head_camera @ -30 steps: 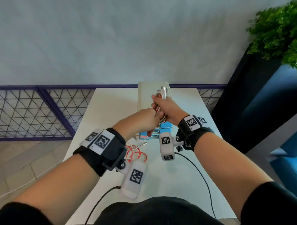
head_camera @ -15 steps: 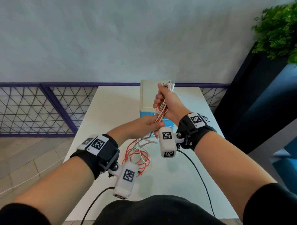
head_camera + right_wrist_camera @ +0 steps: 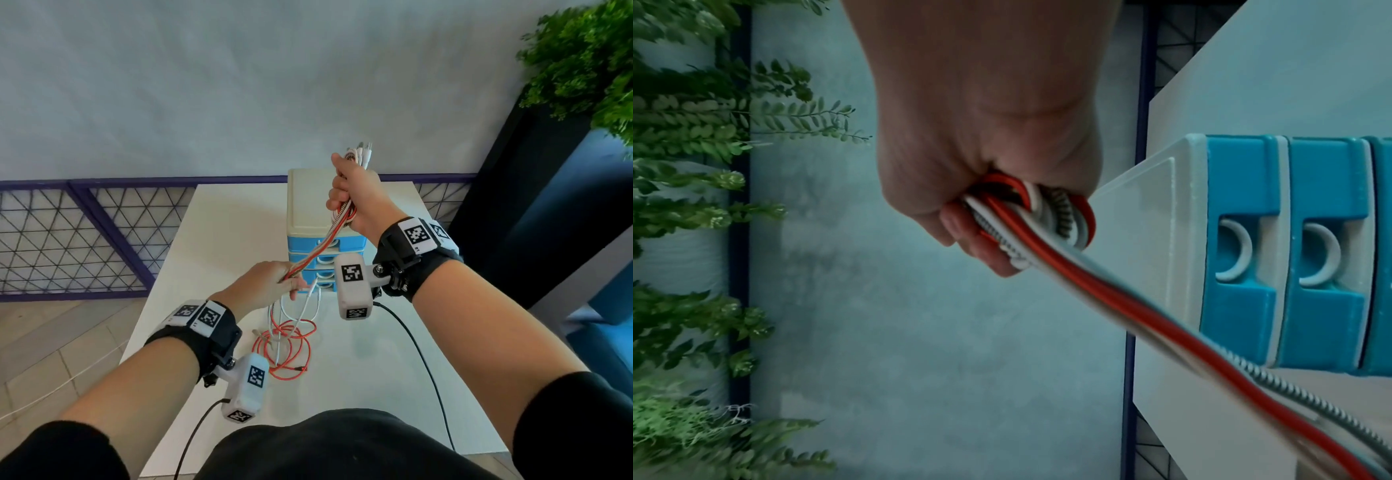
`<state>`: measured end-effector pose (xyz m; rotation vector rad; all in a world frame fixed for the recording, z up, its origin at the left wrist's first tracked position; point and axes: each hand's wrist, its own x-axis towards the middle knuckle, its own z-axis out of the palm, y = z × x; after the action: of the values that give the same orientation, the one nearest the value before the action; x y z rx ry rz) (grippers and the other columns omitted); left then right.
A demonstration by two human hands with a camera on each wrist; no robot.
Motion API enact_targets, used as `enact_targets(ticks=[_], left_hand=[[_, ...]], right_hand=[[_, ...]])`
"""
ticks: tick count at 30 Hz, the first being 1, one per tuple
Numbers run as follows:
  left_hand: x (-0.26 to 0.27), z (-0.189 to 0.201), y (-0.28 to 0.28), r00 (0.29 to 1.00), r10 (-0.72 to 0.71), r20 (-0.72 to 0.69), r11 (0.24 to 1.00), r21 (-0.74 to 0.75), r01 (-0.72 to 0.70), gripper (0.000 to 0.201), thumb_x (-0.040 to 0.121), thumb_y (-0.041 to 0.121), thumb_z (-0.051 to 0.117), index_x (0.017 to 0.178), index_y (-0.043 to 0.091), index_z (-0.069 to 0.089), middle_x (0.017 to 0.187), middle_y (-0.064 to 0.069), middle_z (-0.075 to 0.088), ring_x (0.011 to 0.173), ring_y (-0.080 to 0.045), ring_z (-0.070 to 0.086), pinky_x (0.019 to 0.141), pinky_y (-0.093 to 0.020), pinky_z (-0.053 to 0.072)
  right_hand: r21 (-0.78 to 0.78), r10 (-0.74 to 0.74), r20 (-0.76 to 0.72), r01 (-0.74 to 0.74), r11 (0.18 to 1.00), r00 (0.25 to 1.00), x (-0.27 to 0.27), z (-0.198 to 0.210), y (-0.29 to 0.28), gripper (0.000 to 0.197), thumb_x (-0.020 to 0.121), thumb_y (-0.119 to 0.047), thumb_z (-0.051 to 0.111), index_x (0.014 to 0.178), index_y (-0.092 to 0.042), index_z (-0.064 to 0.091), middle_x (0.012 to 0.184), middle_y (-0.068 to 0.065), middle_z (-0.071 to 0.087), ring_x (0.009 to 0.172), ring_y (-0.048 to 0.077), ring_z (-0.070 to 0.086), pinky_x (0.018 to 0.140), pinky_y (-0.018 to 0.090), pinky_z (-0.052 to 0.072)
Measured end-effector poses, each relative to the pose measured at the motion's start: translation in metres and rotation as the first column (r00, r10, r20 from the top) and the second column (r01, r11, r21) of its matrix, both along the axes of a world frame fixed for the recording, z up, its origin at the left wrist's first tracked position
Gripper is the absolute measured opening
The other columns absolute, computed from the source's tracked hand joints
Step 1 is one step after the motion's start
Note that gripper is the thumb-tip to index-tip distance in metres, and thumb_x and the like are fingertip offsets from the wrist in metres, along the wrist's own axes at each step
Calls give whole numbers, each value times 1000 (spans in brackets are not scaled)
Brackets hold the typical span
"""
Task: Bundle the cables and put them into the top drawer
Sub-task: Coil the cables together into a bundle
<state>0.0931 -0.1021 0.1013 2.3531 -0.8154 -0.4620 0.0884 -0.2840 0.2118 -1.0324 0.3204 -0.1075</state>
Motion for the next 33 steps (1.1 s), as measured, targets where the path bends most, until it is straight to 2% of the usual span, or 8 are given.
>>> enact_targets(ticks=[9,13,16,19,22,25,28,33], left_hand=[[11,-28,43,984,176,-14,976,131,-173,27,88,26,58,67,13,69,54,6,60,42,-3,47,46,-16,34],[20,-16,34,989,105,-101,991,92,-96,15,83,27,68,94,18,63,95,1,66,92,-18,61,72,-15,40],[20,9,24,960,10,-280,999,38,1,89,71,39,78,144,24,29,140,14,33,133,-4,29,106,-21,25],[10,41,5,961,-72,-265,991,-126,40,91,69,66,64,145,34,25,151,16,24,138,-2,22,109,-22,22],[-5,62,-20,949,-142,-282,950,-308,51,66,78,73,35,129,35,50,139,13,49,128,-3,44,99,-16,31],[-17,64,-38,938,-152,-312,934,-355,34,65,96,53,17,102,12,67,106,-6,69,95,-5,65,85,-11,44],[-20,57,-42,911,-157,-382,942,-335,22,66,96,53,12,72,12,58,70,-14,57,58,-7,59,63,-14,46],[-9,43,-27,728,-219,-650,938,-346,-28,56,90,57,27,58,18,50,47,5,35,51,-15,40,71,-28,38]], right_hand=[[9,-16,68,16,1000,998,-1,23,-20,33,95,-25,57,67,-19,41,43,-8,28,33,6,26,35,19,30],[-51,2,50,1,999,999,-1,6,-9,35,94,-26,58,66,-20,37,43,-7,26,33,7,24,35,19,28],[-62,7,36,-5,998,999,-3,-3,-8,35,94,-26,58,67,-20,36,43,-6,26,33,7,23,35,19,27],[-50,32,33,-30,998,999,-3,-10,-4,35,95,-26,57,67,-21,35,43,-7,26,33,7,22,35,20,26],[-28,65,31,-64,998,997,-2,-14,3,35,95,-27,57,68,-22,35,43,-7,25,32,7,22,35,19,24],[7,104,37,-105,994,994,-3,-12,5,35,95,-29,56,67,-22,37,43,-8,25,33,6,22,34,19,26],[56,130,40,-132,990,991,-5,-8,-3,35,95,-30,56,66,-21,37,43,-9,26,33,5,24,34,19,27],[81,140,38,-143,986,989,-9,-11,-17,34,95,-32,55,68,-20,38,43,-10,28,33,4,26,34,18,27]])
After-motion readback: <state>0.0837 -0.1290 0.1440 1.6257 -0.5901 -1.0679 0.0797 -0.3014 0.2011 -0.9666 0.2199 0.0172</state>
